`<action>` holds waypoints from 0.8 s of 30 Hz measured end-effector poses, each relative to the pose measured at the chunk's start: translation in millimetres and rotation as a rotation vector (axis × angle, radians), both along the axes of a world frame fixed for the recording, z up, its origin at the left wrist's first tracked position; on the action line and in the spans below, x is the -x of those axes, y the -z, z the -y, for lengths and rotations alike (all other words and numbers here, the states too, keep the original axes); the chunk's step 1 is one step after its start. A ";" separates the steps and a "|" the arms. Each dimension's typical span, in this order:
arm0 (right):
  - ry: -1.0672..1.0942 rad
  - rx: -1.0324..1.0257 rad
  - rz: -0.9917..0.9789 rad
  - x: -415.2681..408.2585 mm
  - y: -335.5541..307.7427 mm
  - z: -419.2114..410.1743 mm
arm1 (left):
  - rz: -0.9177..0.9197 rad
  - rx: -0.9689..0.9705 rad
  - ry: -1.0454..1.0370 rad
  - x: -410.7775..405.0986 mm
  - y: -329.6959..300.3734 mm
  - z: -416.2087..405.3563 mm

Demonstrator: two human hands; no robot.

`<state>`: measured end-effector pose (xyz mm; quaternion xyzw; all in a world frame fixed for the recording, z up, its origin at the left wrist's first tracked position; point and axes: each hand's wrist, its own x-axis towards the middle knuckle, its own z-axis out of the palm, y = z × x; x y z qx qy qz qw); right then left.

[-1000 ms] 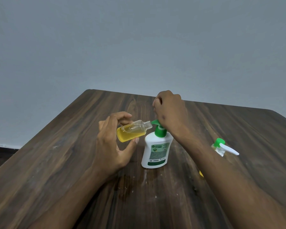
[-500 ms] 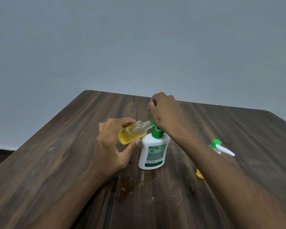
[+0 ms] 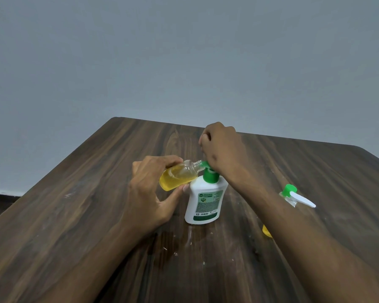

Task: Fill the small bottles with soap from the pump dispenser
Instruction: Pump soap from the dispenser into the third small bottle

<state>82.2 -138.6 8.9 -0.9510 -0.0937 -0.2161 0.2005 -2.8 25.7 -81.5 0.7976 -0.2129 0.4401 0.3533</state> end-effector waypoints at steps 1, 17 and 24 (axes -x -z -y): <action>0.000 0.022 0.008 -0.3 -1.6 0.1 | 0.000 0.003 -0.001 0.2 0.0 0.0; 0.005 0.042 0.028 1.7 -6.2 1.8 | -0.014 0.013 -0.006 -0.6 0.8 1.4; 0.007 0.030 0.015 4.4 -5.2 -1.1 | -0.023 0.009 -0.010 -1.2 2.6 -0.5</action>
